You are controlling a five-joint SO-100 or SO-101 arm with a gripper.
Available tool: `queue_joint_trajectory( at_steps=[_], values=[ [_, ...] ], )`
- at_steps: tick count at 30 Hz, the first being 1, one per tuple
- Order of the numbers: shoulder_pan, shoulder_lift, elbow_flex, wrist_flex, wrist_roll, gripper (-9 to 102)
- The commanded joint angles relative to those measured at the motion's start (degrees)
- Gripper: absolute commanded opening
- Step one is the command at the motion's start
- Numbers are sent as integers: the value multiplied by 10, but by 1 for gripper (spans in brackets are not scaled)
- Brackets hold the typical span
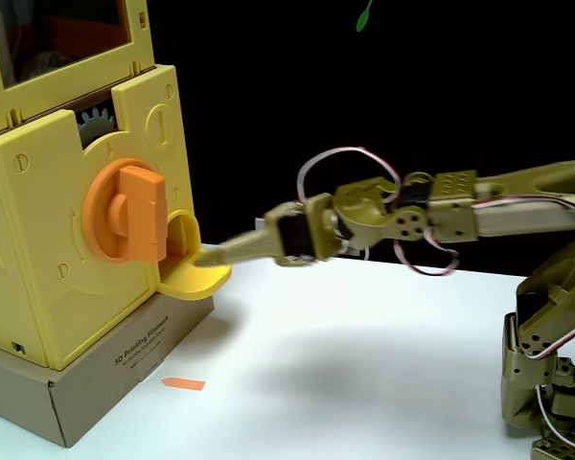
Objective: Turn the button of vending machine.
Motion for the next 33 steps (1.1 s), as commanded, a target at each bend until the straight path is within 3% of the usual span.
queue_joint_trajectory(
  at_steps=[1, 17, 33],
  values=[
    [17, -44, -81, -25, -4, 43],
    [13, -210, -177, -129, 52, 36],
    [11, -285, -236, -203, 36, 27]
  ],
)
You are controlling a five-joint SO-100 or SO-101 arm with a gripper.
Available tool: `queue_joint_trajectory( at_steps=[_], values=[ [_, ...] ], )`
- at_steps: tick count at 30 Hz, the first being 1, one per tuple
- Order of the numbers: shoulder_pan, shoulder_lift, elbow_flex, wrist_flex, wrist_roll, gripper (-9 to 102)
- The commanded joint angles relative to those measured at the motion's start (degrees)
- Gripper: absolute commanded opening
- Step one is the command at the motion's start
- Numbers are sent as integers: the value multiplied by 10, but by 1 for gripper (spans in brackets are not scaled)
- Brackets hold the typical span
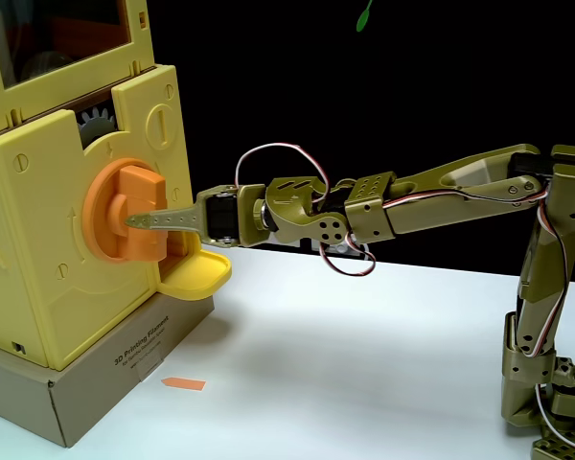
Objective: Turn the button of vending machine.
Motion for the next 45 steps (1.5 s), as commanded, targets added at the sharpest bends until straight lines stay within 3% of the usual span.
queue_joint_trajectory(
  at_steps=[1, 9, 20, 34, 45],
  values=[
    [-6, -4, -30, -18, -11, 26],
    [-9, -26, -30, -32, -30, 19],
    [-9, -27, -29, -47, -18, 18],
    [-10, -27, -24, -67, -18, -1],
    [-9, -25, -23, -85, 34, -1]
  ],
)
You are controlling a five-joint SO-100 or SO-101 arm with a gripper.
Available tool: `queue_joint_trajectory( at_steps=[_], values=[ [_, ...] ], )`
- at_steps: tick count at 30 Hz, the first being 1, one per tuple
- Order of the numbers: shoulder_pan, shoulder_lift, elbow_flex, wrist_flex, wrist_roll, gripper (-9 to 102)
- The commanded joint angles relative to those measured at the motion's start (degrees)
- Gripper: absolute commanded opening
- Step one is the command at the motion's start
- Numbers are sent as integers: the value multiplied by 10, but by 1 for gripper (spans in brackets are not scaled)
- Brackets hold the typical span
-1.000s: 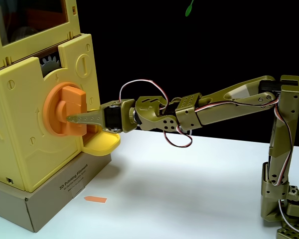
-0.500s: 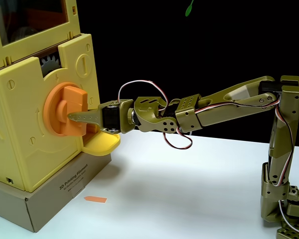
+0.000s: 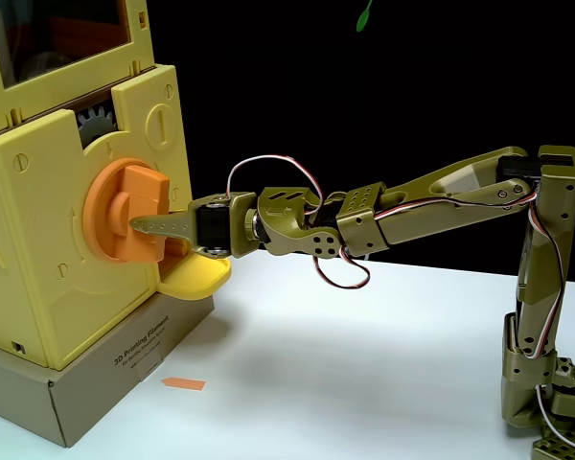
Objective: Turn the button of vending machine.
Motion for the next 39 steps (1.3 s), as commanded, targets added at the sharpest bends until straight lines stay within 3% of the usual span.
queue_joint_trajectory(
  at_steps=[1, 5, 17, 31, 39],
  values=[
    [5, 5, -22, -21, 43, -1],
    [8, 12, -22, -32, 163, -1],
    [22, 25, -22, -47, 688, -1],
    [27, 43, -24, -20, 1233, 0],
    [37, 45, -23, -25, 1482, 1]
  ],
)
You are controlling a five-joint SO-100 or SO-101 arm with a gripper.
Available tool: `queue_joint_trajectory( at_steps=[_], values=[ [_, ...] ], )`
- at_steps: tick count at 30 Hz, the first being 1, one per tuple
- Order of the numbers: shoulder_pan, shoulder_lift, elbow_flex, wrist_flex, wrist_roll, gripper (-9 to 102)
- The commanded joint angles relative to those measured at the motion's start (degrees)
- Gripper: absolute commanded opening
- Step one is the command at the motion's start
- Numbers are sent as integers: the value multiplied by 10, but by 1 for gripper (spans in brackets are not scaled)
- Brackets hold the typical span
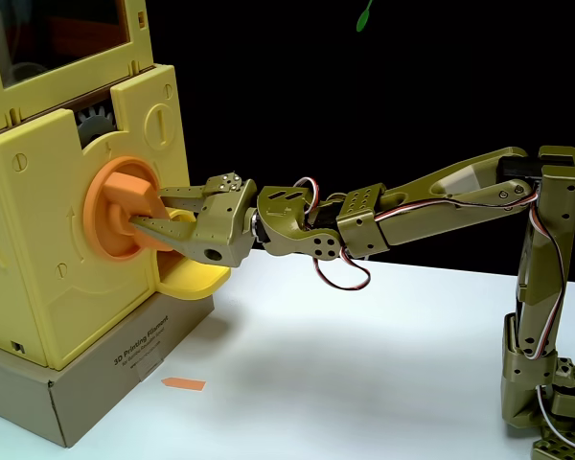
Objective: Turn the button of vending machine.
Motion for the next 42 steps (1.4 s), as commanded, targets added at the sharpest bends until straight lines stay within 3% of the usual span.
queue_joint_trajectory(
  at_steps=[1, 10, 24, 26, 30, 33, 42],
  values=[
    [20, 43, -23, -3, 98, 1],
    [14, 44, -23, -2, 237, 1],
    [15, 46, -21, 10, 202, 1],
    [11, 46, -18, 10, 204, 6],
    [0, 54, 4, 0, 185, 27],
    [-8, 58, 11, -2, 171, 34],
    [-26, 143, 86, 24, 186, 35]
  ],
)
